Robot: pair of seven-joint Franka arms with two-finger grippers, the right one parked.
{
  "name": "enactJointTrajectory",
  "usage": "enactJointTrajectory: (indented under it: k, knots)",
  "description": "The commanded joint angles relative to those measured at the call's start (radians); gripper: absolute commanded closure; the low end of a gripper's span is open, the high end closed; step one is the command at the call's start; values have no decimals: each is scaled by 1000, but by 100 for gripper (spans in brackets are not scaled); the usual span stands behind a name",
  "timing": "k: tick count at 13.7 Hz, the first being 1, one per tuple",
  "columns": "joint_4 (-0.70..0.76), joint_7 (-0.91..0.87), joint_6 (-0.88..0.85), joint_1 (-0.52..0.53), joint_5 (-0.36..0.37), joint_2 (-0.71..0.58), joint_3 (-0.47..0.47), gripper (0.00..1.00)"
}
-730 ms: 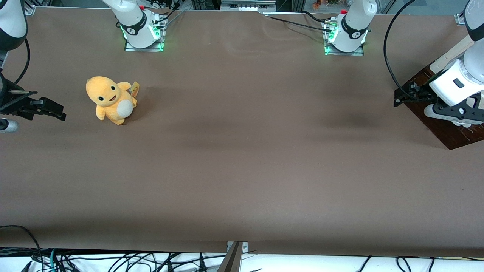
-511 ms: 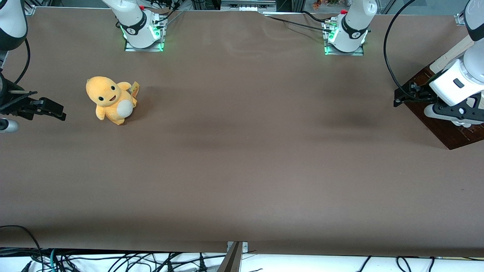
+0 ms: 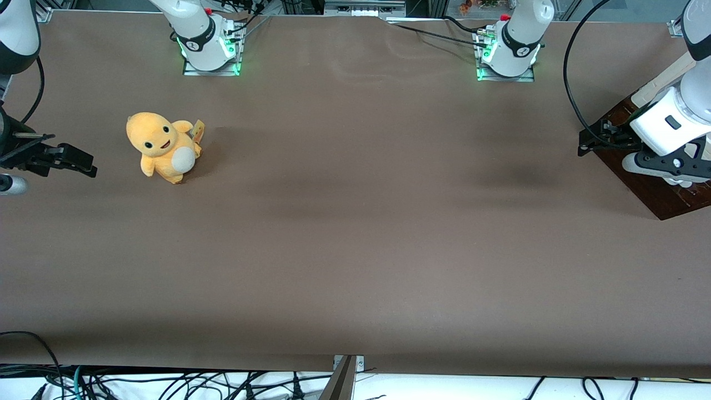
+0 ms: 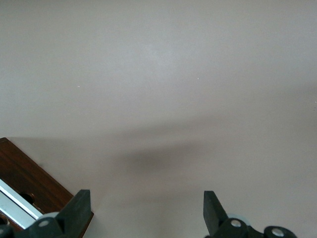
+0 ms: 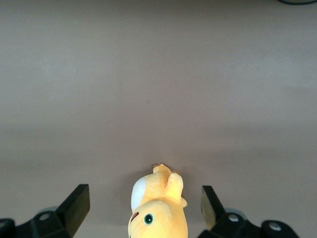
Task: Open lower drawer with left arm only
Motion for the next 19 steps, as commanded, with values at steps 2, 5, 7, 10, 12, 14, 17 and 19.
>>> enactJointTrajectory:
  k: [2, 5, 7, 10, 12, 14, 17, 19]
  knots:
    - [29, -15, -27, 7, 29, 17, -11, 0]
    - [32, -33, -26, 7, 31, 18, -13, 0]
    - [32, -30, -26, 7, 31, 18, -13, 0]
    - [37, -32, -24, 5, 26, 31, -13, 0]
    - [35, -24, -24, 4, 31, 32, -13, 0]
    - [35, -25, -27, -2, 31, 41, -13, 0]
    - [35, -24, -27, 7, 29, 46, -13, 0]
    - [34, -35, -29, 7, 38, 52, -11, 0]
